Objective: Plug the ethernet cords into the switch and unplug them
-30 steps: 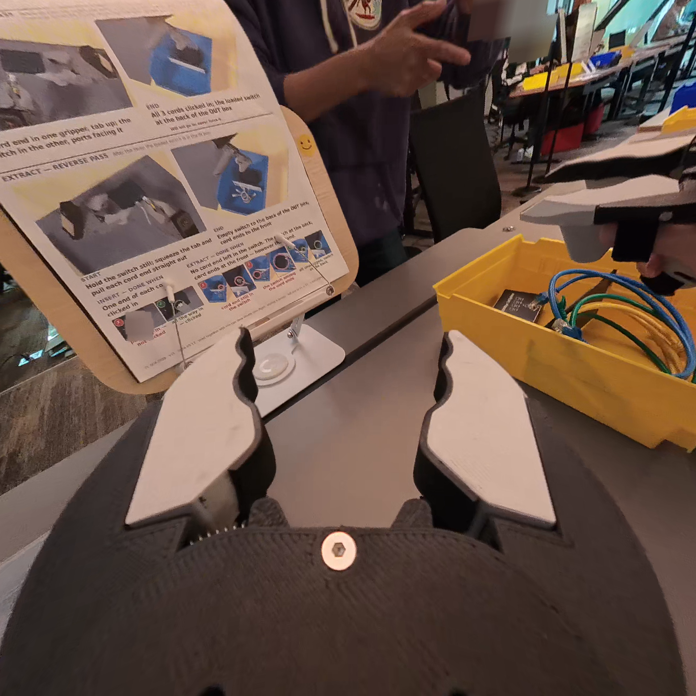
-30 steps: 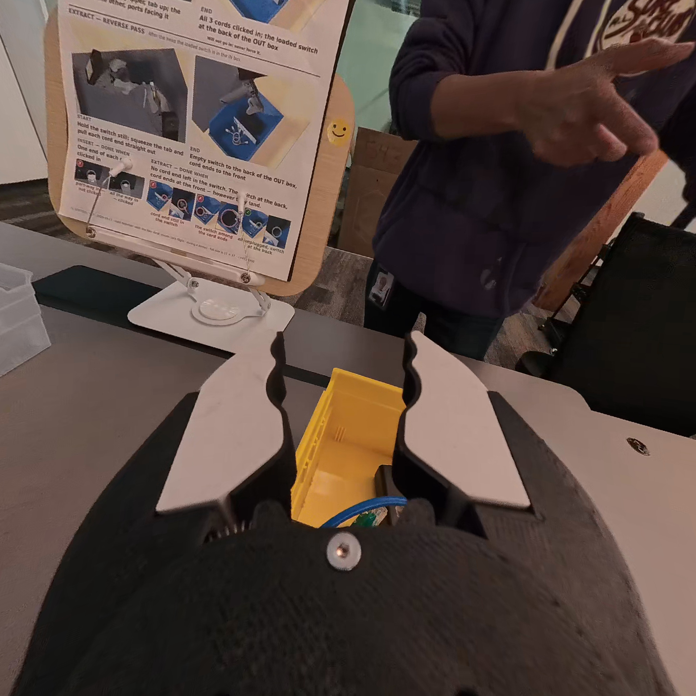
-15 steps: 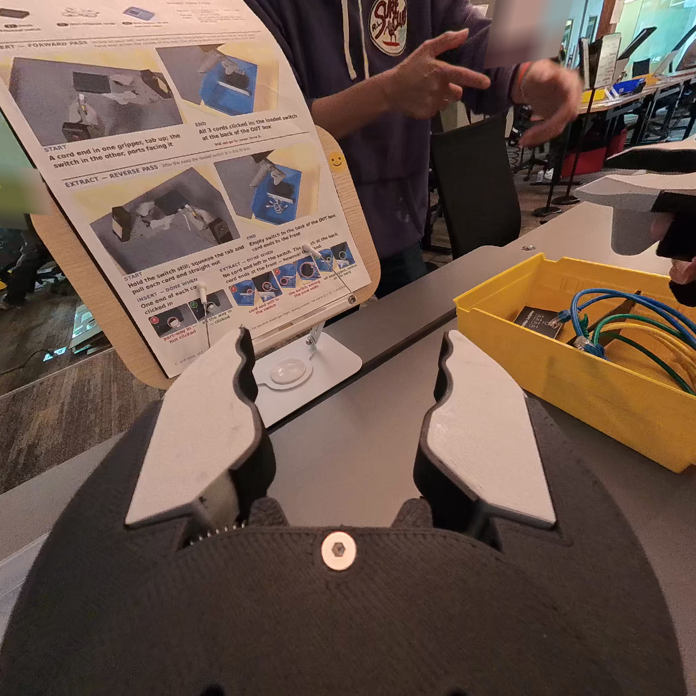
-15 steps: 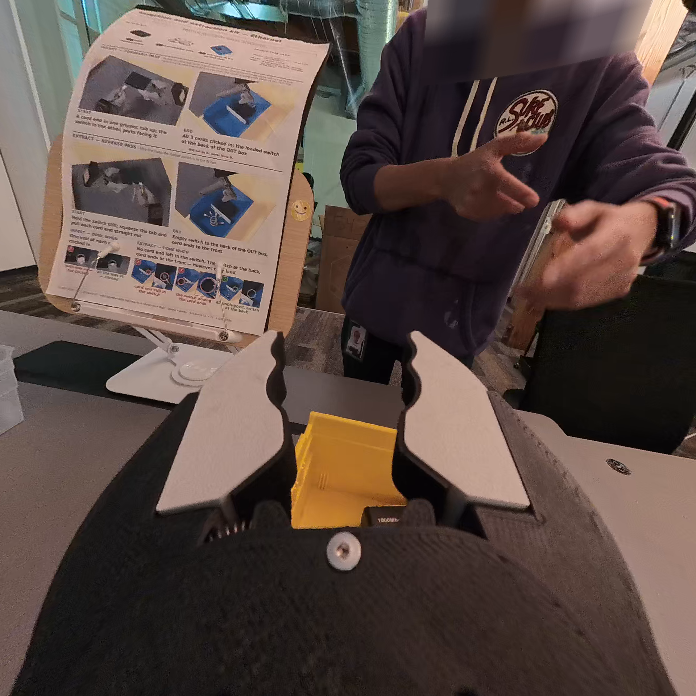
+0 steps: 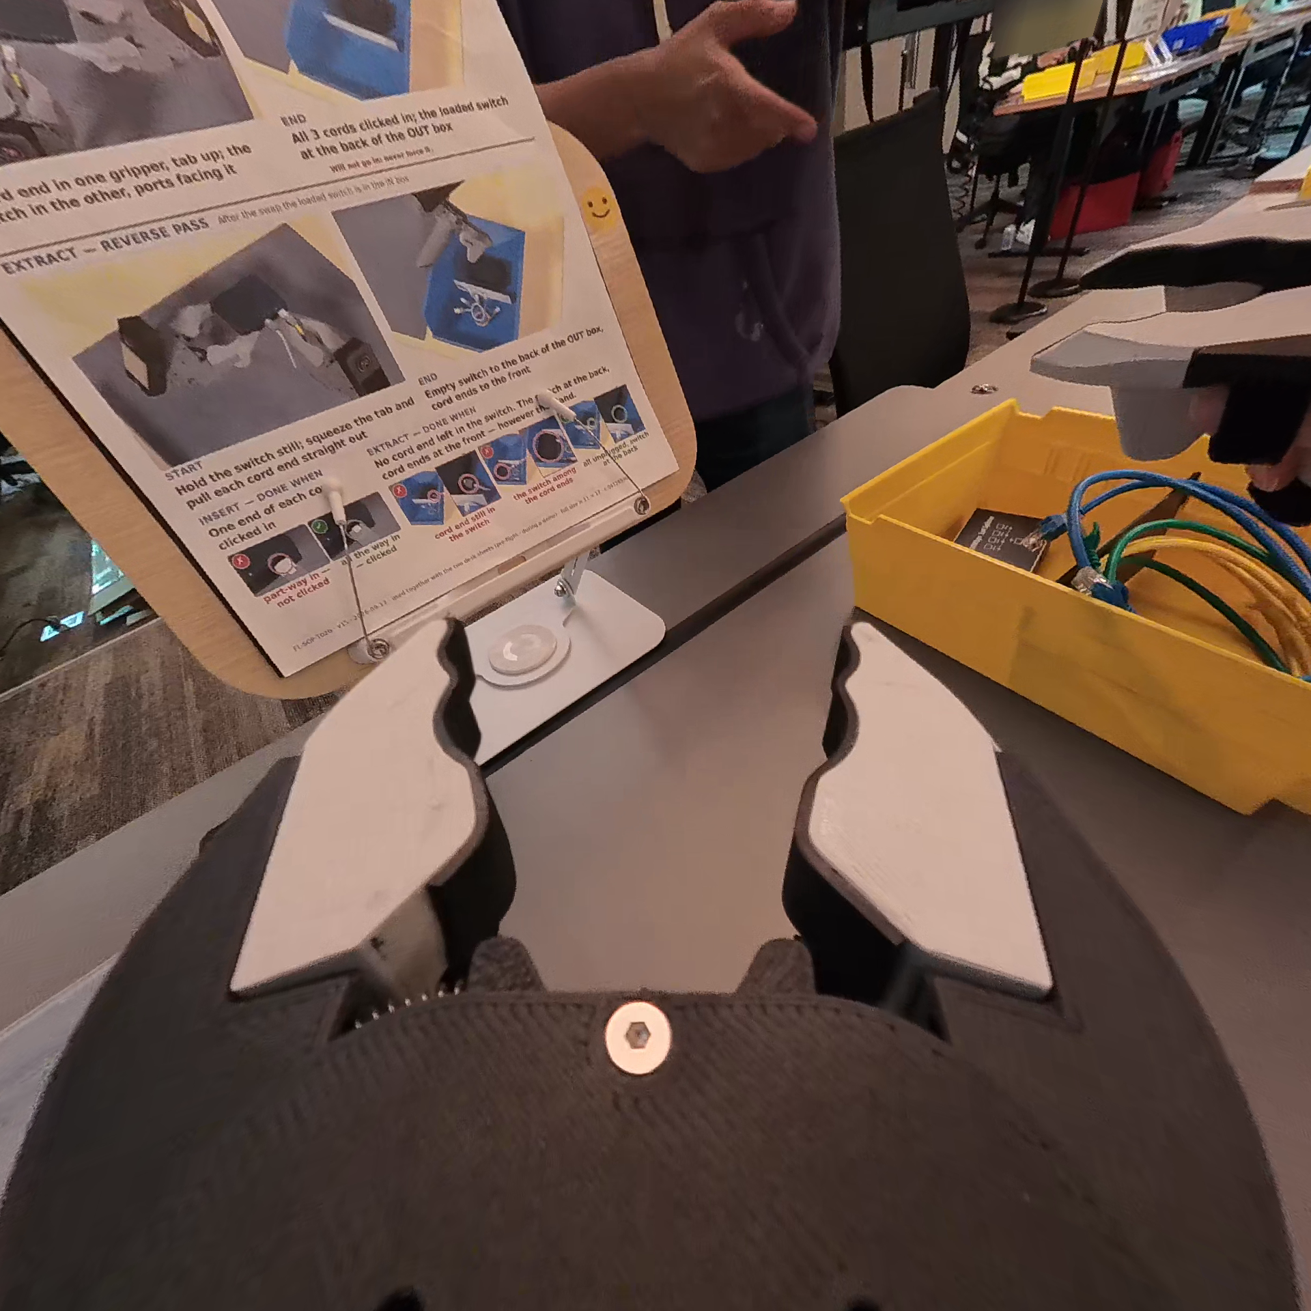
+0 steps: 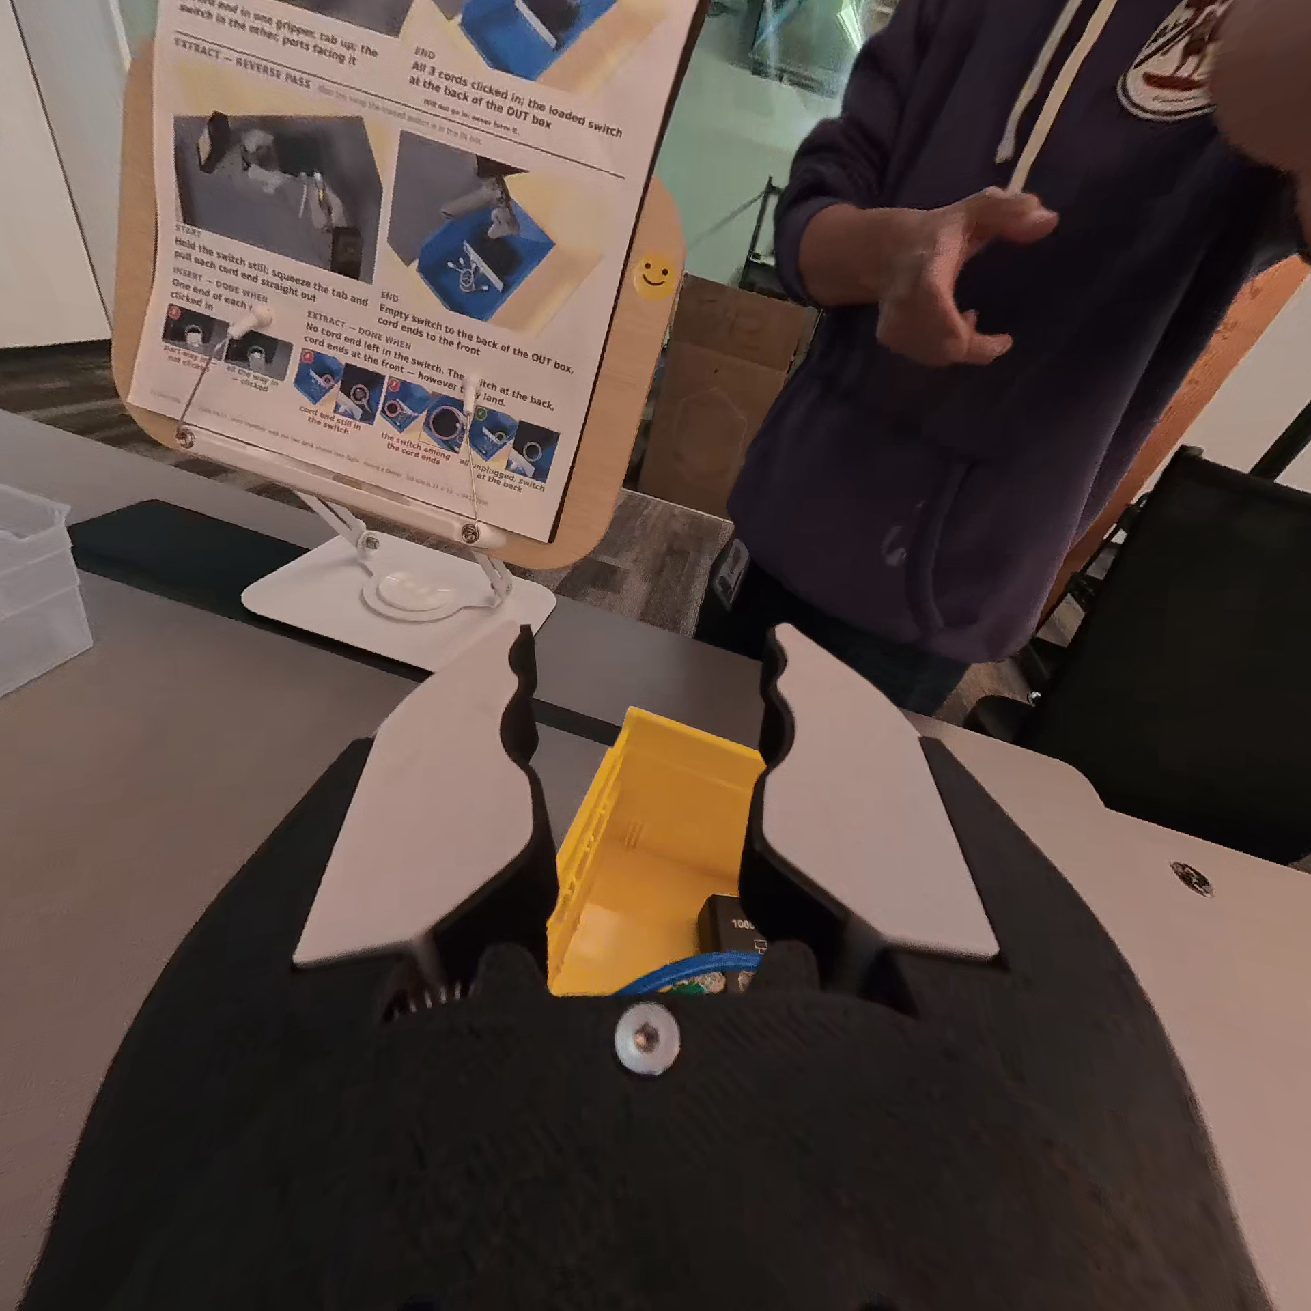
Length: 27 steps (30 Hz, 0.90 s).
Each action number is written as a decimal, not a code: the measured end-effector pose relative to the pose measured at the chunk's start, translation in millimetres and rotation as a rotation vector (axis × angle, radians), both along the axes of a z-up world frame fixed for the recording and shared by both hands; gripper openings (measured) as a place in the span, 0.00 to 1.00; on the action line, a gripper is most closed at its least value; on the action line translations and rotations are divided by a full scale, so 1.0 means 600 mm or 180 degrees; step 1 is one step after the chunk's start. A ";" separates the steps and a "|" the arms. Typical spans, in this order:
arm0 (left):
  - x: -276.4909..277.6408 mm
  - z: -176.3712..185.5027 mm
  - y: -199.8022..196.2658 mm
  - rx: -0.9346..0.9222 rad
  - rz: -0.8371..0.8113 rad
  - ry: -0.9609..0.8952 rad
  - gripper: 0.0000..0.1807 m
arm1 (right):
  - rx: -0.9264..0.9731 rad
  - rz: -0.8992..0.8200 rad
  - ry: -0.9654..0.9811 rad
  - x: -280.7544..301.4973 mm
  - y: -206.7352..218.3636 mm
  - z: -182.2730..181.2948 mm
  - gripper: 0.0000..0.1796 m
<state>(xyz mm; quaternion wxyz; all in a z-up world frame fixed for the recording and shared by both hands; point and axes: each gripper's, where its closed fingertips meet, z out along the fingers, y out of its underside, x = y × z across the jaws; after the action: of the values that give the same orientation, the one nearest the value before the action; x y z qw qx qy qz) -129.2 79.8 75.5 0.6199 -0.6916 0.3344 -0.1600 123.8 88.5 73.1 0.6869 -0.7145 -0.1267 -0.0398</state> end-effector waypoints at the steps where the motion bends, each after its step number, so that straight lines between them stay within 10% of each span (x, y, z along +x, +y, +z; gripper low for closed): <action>1: 0.000 -0.001 0.001 -0.0013 0.0002 0.0002 0.53 | -0.0030 0.0007 -0.0013 -0.001 0.001 -0.002 0.34; 27: 0.009 -0.039 0.001 -0.0359 -0.0139 0.0299 0.54 | -0.0457 0.0165 -0.0110 -0.016 0.011 -0.041 0.34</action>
<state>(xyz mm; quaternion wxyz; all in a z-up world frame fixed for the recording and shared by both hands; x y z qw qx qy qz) -123.7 80.6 51.9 0.5599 -0.7247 0.3686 -0.1594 114.0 94.9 48.3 0.6324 -0.7576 -0.1596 -0.0252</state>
